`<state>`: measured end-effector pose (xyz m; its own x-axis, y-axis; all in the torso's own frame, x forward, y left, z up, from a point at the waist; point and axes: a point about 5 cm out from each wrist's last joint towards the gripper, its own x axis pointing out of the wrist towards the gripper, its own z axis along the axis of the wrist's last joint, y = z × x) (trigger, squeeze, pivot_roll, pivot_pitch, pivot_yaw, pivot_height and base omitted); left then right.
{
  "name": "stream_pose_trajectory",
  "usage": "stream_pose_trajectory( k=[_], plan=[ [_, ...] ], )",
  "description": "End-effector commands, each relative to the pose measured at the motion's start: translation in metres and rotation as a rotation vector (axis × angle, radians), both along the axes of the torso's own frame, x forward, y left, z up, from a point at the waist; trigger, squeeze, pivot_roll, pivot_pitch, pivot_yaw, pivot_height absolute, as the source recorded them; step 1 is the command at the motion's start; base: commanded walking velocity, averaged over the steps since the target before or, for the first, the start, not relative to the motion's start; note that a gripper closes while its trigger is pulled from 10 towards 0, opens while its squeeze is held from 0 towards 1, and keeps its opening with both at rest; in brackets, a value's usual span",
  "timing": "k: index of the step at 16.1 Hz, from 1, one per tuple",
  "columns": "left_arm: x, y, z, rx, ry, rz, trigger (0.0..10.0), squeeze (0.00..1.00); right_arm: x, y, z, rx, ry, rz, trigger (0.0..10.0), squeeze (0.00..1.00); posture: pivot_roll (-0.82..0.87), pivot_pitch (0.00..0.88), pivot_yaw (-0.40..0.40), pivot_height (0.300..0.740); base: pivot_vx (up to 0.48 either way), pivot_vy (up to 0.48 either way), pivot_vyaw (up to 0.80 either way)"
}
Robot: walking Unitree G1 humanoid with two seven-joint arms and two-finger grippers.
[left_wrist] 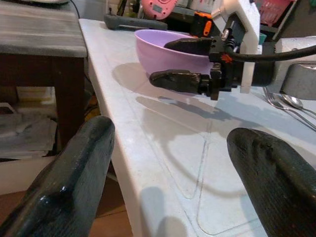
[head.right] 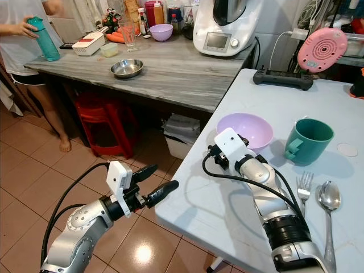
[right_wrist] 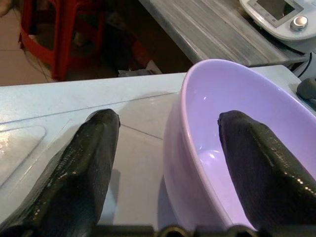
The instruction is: Setting the table
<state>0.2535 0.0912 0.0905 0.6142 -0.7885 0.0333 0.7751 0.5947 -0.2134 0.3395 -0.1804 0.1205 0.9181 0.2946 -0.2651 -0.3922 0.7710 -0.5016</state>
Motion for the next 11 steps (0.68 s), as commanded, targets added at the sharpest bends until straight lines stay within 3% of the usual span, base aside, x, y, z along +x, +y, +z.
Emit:
stream_pose_trajectory(
  k=[1,8,9,10,11],
  plan=[
    [0.0,0.0009,0.0038,0.018,-0.018,-0.016,10.0,0.0,0.0014,0.0019,-0.0033,-0.007,0.025,0.005,0.0,0.0,-0.04,0.021,0.099,0.74,0.0,0.0,0.0],
    [0.0015,-0.0009,0.005,0.023,-0.02,-0.035,10.0,0.0,0.001,-0.0004,-0.0077,-0.009,0.057,0.002,0.0,0.0,-0.04,0.011,0.103,0.74,0.0,0.0,0.0],
    [0.0027,-0.0004,0.0058,0.026,-0.023,-0.029,10.0,0.0,0.0007,0.001,-0.0078,-0.007,0.059,0.012,2.2,0.0,-0.04,0.01,0.102,0.74,0.0,0.0,0.0],
    [0.0037,0.0001,0.0065,0.028,-0.025,-0.023,10.0,0.0,0.0014,0.0026,-0.0045,-0.016,0.03,0.019,10.0,0.0,-0.04,0.009,0.103,0.74,0.0,0.0,0.0],
    [0.0038,0.0002,0.0066,0.028,-0.025,-0.021,10.0,0.0,0.0022,0.0034,-0.0015,-0.027,0.004,0.022,10.0,0.0,-0.04,0.009,0.102,0.74,0.0,0.0,0.0]
  ],
)
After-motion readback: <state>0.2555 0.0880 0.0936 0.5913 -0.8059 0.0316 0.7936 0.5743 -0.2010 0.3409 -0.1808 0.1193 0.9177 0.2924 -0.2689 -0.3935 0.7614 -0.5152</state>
